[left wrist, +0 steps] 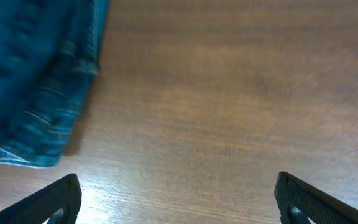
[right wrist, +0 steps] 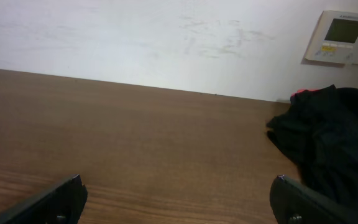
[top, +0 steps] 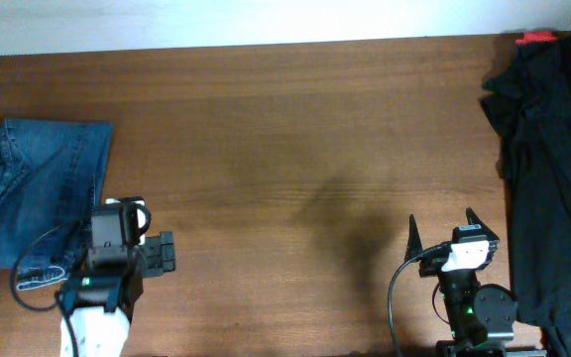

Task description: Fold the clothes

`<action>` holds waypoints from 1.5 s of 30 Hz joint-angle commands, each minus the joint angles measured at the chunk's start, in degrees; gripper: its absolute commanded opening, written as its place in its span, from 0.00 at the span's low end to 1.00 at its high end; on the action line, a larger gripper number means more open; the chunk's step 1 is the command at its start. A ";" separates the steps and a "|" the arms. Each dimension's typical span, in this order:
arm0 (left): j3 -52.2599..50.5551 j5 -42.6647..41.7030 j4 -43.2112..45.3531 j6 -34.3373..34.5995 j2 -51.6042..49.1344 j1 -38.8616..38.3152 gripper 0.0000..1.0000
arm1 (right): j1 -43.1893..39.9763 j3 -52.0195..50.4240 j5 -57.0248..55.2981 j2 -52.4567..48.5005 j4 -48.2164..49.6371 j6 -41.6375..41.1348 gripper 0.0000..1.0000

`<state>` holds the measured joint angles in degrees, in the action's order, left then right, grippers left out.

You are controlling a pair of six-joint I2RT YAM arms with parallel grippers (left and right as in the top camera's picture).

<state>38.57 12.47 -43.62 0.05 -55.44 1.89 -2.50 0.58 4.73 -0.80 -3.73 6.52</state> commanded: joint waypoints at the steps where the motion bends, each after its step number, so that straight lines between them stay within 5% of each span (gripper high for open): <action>1: -0.57 0.44 0.09 0.35 7.76 -1.31 0.99 | 0.35 -0.26 -0.87 0.55 -0.39 0.33 0.99; 10: -9.31 0.61 3.19 0.35 30.03 -7.74 0.99 | 0.35 -0.26 -0.87 0.55 -0.39 0.31 0.99; 21: -37.83 1.31 52.70 0.33 43.60 -8.00 0.99 | 0.35 -0.26 -0.87 0.55 -0.39 0.31 0.99; 30: -38.05 1.16 47.52 0.13 55.34 -3.98 0.99 | 0.35 -0.26 -0.87 0.55 -0.39 0.31 0.99; 34: -38.03 -4.90 39.43 0.09 55.15 -2.51 0.99 | 0.35 -0.26 -0.87 0.55 -0.39 0.31 0.99; 45: -38.03 -6.05 39.45 0.13 55.10 -2.32 0.99 | 0.35 -0.26 -0.87 0.55 -0.39 0.31 0.99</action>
